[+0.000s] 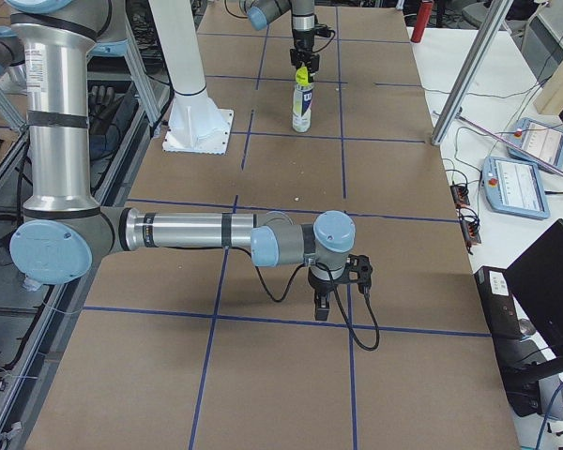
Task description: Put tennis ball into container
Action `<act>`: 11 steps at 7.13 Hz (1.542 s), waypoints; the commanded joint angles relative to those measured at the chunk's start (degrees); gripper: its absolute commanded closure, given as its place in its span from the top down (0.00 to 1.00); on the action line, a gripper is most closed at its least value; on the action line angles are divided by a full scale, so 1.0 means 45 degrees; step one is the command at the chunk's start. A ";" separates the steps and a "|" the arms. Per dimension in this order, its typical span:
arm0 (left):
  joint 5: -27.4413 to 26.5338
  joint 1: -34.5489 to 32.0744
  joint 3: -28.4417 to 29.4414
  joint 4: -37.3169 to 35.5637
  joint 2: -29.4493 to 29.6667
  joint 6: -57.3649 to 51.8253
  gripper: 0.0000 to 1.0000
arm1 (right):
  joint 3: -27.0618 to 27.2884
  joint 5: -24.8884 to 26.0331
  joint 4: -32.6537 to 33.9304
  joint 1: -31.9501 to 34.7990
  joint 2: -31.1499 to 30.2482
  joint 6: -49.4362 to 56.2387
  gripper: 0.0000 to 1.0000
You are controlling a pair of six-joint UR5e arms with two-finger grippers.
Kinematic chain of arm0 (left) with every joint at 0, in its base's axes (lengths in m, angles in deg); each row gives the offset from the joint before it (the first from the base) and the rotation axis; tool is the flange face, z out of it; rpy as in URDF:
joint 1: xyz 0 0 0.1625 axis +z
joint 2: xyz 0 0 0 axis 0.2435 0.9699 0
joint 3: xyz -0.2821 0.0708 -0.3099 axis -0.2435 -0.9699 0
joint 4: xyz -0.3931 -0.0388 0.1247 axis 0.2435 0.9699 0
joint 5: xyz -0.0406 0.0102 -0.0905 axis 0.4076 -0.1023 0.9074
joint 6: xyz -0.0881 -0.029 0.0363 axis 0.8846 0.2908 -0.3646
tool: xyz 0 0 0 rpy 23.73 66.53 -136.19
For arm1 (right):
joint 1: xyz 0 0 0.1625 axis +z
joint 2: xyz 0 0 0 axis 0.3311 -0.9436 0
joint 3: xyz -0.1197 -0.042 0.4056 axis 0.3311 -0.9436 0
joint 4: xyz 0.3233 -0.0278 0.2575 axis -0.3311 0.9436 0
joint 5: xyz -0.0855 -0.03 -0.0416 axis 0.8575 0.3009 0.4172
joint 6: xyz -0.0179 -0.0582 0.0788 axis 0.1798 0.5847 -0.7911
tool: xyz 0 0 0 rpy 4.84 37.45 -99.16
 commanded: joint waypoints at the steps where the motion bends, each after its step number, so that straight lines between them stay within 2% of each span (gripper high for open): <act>1: 0.0000 -0.0008 0.0001 0.0000 0.0017 0.0000 1.00 | 0.0000 0.0000 0.0000 0.0000 0.0000 0.0000 1.00; 3: 0.0000 -0.0027 -0.0096 0.0000 -0.0040 -0.0020 1.00 | 0.0000 0.0000 0.0000 0.0000 0.0000 0.0000 1.00; 4: 0.0000 -0.0163 -0.0426 -0.0058 -0.0544 -0.1064 1.00 | 0.0000 0.0000 0.0000 0.0000 0.0000 0.0000 1.00; 6: 0.0155 -0.1464 -0.1673 -0.0020 -0.2375 -0.4979 1.00 | 0.0000 0.0000 0.0000 -0.0019 -0.0019 0.0000 1.00; 8: 0.0524 -0.2679 -0.1679 0.0232 -0.4598 -0.9197 1.00 | 0.0000 0.0000 0.0000 0.0000 0.0000 0.0000 1.00; 9: 0.1649 -0.4037 -0.1234 0.1356 -0.6119 -1.1887 1.00 | 0.0000 0.0000 0.0000 0.0000 0.0000 0.0000 1.00; 10: 0.2202 -0.5443 -0.0708 0.2566 -0.7701 -1.4466 1.00 | 0.0000 0.0000 0.0000 0.0000 0.0000 0.0000 1.00; 11: 0.3503 -0.7216 0.0767 0.3854 -0.8664 -1.7335 1.00 | 0.0000 0.0000 0.0000 0.0000 0.0000 0.0000 1.00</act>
